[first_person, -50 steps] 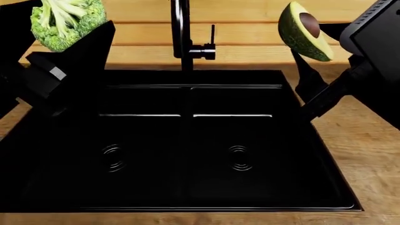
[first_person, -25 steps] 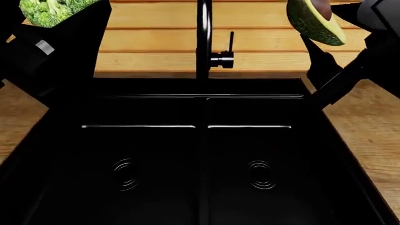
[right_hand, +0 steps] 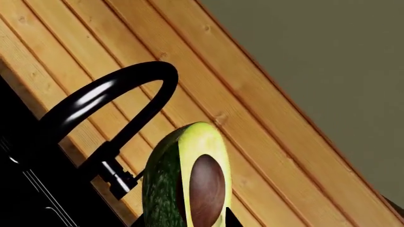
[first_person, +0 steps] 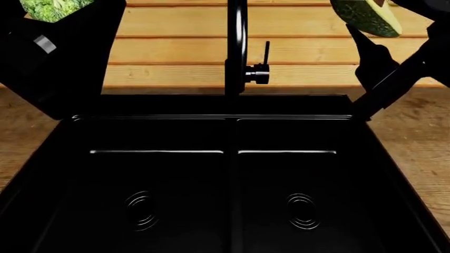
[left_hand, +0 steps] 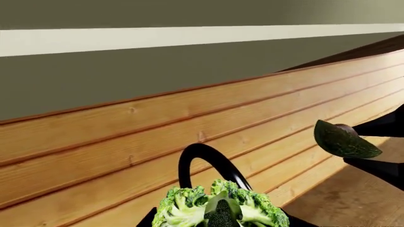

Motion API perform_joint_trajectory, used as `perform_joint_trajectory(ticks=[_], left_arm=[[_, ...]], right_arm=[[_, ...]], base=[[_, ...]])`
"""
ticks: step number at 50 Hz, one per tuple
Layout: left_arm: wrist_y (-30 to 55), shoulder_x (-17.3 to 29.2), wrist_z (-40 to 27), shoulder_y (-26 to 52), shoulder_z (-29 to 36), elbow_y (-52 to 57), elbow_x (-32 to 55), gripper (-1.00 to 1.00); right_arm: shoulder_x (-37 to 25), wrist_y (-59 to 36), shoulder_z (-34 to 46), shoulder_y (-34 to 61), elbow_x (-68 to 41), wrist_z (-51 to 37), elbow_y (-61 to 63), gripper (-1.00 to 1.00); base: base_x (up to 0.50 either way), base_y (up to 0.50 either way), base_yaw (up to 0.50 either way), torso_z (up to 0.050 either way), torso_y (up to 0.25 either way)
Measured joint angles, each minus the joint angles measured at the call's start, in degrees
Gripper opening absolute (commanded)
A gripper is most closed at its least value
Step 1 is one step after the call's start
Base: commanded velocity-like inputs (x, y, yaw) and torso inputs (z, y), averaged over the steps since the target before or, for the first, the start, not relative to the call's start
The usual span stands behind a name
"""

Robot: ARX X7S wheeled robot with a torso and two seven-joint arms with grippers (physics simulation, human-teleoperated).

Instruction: Pick the broccoli, avocado from the counter and place them in the cabinet. Then close the cabinet.

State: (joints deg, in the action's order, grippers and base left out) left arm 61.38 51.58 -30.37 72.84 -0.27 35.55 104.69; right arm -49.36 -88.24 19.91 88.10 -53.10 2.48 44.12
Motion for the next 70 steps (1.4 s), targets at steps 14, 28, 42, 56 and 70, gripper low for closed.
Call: perform_joint_trajectory(ticks=[14, 28, 42, 56, 70], left_arm=[[-0.3, 0.5, 0.1, -0.5, -0.1, 0.6, 0.2, -1.0], [-0.7, 1.1, 0.1, -1.0, -0.5, 1.2, 0.3, -1.0], [-0.9, 1.6, 0.1, -0.9, -0.4, 1.4, 0.6, -1.0], [-1.0, 2.0, 0.3, -1.1, -0.2, 1.6, 0.6, -1.0], [-0.9, 2.0, 0.2, -0.7, 0.6, 1.8, 0.8, -1.0]], right_arm=[[-3.5, -0.9, -1.3, 9.1, -10.5, -6.9, -0.3, -1.0], [-7.5, 0.2, -3.4, 17.7, -23.9, -16.1, 0.1, -1.0], [-5.8, 2.0, 4.9, 31.0, -19.1, -13.1, -5.0, -1.0], [0.0, 6.3, 16.6, 41.9, -3.7, 0.7, -17.8, -1.0], [10.2, 8.8, 20.7, 45.5, 26.8, 26.3, -33.2, -1.0]], base=[[0.0, 0.0, 0.0, 0.0, 0.001], [0.0, 0.0, 0.0, 0.0, 0.0], [0.0, 0.0, 0.0, 0.0, 0.0], [0.0, 0.0, 0.0, 0.0, 0.0], [0.0, 0.0, 0.0, 0.0, 0.001]])
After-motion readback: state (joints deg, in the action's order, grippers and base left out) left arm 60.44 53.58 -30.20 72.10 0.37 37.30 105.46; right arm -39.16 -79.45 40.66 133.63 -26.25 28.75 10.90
